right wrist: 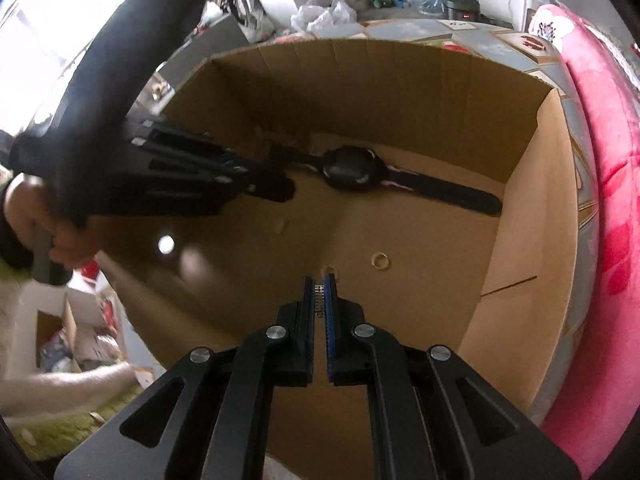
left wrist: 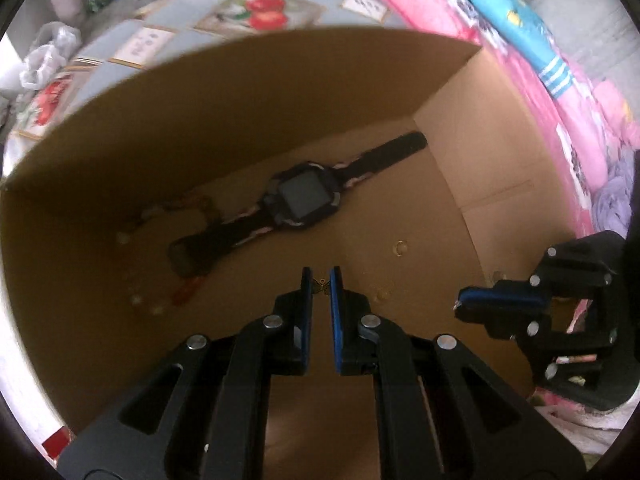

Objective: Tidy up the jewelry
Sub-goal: 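Carry both pieces over the box and open both tools to drop them, then withdraw both tools from the box toward the pink-orange bead bracelet, then close the right tool on the pink-orange bead bracelet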

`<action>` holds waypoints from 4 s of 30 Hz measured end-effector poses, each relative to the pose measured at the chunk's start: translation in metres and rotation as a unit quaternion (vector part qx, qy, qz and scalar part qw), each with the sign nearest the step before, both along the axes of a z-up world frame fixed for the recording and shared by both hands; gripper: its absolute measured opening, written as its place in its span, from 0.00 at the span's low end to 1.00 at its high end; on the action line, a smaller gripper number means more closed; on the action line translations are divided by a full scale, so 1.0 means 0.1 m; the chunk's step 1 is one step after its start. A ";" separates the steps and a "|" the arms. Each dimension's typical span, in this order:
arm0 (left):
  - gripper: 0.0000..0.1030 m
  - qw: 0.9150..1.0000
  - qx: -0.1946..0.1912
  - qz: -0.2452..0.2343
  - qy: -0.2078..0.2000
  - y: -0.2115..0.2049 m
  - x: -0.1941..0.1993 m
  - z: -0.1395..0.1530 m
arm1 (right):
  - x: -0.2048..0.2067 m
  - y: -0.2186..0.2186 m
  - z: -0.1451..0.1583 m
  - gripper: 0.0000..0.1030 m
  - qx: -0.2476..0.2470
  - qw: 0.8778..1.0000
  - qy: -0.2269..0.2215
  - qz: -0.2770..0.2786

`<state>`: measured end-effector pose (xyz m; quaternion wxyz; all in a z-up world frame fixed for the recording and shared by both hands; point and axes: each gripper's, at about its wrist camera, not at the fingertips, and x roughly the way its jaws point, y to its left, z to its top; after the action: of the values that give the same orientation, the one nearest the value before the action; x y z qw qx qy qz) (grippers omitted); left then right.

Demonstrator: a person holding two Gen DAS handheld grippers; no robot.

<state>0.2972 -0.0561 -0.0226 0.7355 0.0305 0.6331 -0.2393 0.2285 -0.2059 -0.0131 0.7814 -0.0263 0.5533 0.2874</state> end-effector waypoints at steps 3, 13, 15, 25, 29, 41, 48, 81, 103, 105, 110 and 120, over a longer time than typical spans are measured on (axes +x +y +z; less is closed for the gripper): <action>0.07 1.000 -0.006 -0.001 0.013 -0.11 0.04 -0.08 | -0.01 0.02 -0.02 0.05 -0.017 1.000 -0.009 0.014; 0.09 0.999 -0.013 0.026 0.031 -0.24 0.18 -0.21 | 0.04 0.09 -0.05 0.05 -0.048 0.998 -0.012 0.041; 0.13 0.999 -0.017 0.033 0.036 -0.23 0.18 -0.22 | 0.04 0.09 -0.04 0.05 -0.050 0.998 -0.012 0.042; 0.23 0.989 -0.084 0.072 -0.094 0.23 -0.26 0.68 | 0.09 0.14 -0.03 0.05 -0.067 0.997 0.003 0.042; 0.28 0.972 -0.118 0.102 -0.178 0.57 -0.71 1.11 | 0.16 0.18 -0.06 0.06 -0.082 0.996 0.013 0.032; 0.30 0.932 -0.113 0.210 -0.273 1.69 -2.10 0.95 | -0.15 0.06 0.41 0.08 -0.006 0.999 -0.052 -0.010; 0.31 0.941 -0.121 0.190 -0.252 1.58 -2.53 0.45 | -1.06 -0.11 0.90 0.19 0.100 0.984 -0.143 0.031; 0.36 0.969 0.003 0.053 -0.240 0.40 -2.68 -0.37 | -1.39 -0.43 -0.69 0.33 0.016 0.984 -0.020 -0.177; 0.22 0.966 -0.015 -0.011 -0.260 -0.07 -2.37 -0.41 | -1.36 -0.29 -0.78 0.33 0.113 0.985 -0.012 -0.132; 0.22 0.970 -0.033 -0.008 -0.242 -0.07 -2.38 -0.40 | -1.35 -0.31 -0.78 0.33 0.119 0.984 -0.012 -0.132; 0.22 0.977 -0.082 0.002 -0.198 -0.06 -2.44 -0.41 | -1.37 -0.34 -0.79 0.33 0.133 0.982 -0.010 -0.132; 0.23 0.973 -0.019 0.015 -0.228 -0.10 -2.37 -0.42 | -1.38 -0.41 -0.82 0.33 0.146 0.980 -0.008 -0.133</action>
<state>0.0598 -0.0665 -0.0644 0.8645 0.0609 0.4441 -0.2274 0.0909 -0.2472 -0.0949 0.8122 0.1596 0.4982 0.2581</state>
